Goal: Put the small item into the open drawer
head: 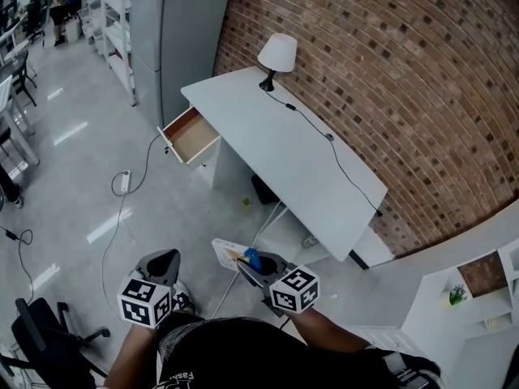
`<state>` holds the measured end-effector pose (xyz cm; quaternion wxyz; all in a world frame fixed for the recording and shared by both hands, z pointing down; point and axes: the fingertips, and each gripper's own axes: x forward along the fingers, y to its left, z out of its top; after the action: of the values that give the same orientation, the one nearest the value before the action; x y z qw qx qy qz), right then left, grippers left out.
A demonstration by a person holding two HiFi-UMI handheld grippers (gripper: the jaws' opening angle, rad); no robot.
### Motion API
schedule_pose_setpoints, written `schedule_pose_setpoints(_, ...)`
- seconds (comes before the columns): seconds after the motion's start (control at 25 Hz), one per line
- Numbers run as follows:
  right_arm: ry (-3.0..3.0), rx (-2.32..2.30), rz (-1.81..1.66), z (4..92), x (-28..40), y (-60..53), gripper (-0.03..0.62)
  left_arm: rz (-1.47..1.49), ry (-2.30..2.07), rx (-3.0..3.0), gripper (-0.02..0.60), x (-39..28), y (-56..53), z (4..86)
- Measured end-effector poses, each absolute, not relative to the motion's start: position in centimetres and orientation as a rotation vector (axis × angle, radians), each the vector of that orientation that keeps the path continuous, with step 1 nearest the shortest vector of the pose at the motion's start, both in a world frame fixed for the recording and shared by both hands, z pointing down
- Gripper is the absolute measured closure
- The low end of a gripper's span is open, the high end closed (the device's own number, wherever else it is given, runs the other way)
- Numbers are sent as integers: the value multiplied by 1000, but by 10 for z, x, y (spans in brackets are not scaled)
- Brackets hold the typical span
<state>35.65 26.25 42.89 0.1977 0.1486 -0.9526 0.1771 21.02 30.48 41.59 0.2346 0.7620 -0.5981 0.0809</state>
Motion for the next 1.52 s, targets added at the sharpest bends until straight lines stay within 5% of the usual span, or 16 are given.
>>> schedule_pose_setpoints(1.52,-2582,499,484,452,142,135,513,249,-1523,2150,565,-6,174,439)
